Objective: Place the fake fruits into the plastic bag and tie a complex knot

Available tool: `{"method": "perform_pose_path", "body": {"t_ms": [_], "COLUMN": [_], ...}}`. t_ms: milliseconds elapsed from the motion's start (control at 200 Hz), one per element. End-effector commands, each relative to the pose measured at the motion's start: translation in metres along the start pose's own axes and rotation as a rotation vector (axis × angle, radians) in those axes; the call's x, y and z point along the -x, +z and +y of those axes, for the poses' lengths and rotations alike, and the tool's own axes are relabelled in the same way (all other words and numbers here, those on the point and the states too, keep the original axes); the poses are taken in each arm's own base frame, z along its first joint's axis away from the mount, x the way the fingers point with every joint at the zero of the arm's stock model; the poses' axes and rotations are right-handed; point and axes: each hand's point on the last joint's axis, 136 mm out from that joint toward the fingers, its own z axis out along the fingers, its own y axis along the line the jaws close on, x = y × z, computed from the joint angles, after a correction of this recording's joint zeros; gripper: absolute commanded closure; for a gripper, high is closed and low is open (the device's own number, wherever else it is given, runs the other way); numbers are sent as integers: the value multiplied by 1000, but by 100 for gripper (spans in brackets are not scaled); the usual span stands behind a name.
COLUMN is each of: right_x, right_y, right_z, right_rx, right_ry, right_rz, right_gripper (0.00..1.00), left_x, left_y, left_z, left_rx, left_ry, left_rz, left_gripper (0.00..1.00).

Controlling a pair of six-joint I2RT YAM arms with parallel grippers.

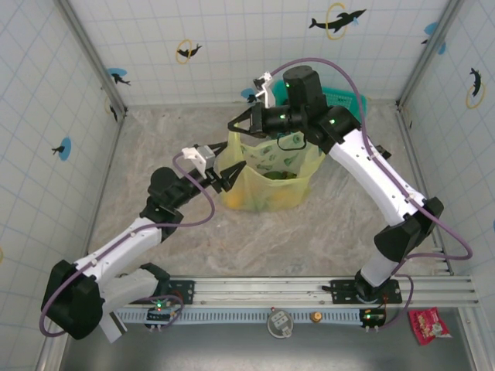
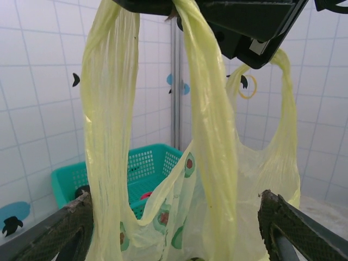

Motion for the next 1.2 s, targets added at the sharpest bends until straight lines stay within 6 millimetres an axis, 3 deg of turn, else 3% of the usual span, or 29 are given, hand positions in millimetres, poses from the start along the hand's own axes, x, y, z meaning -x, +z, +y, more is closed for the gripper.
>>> {"method": "perform_pose_path", "body": {"t_ms": [0,170,355,435,520,601,711,806,896,1006,1191], "right_x": [3,-2,-11,-14,-17,-19,-16,-10,-7,-9,-18], "right_y": [0,1,1,2,2,1,-4,-15,-24,-27,-20], "right_z": [17,23,19,14,10,5,1,-4,-3,-2,-2], "right_rx": [64,83,73,59,40,17,-27,-102,-128,-154,-161], "right_ry": [-16,-18,-14,-10,-16,-24,-55,-103,-127,-133,-139], "right_rz": [-13,7,41,52,57,61,35,-33,-89,-118,-104], "right_gripper": [100,100,100,100,99,98,84,71,67,70,82], "left_x": [6,6,6,6,3,-3,-6,-9,-10,-10,-12], "left_y": [6,23,22,22,23,24,25,24,23,24,25], "left_z": [3,4,7,4,-7,-10,-9,-5,-2,-3,-3], "left_rx": [-2,-50,-24,-46,-110,-136,-132,-106,-86,-92,-98], "left_ry": [25,23,76,85,88,70,74,75,76,74,80], "left_rz": [-23,-29,-70,-78,-72,-56,-47,-40,-39,-34,-19], "left_gripper": [19,21,32,44,67,82,100,100,100,100,100]}}
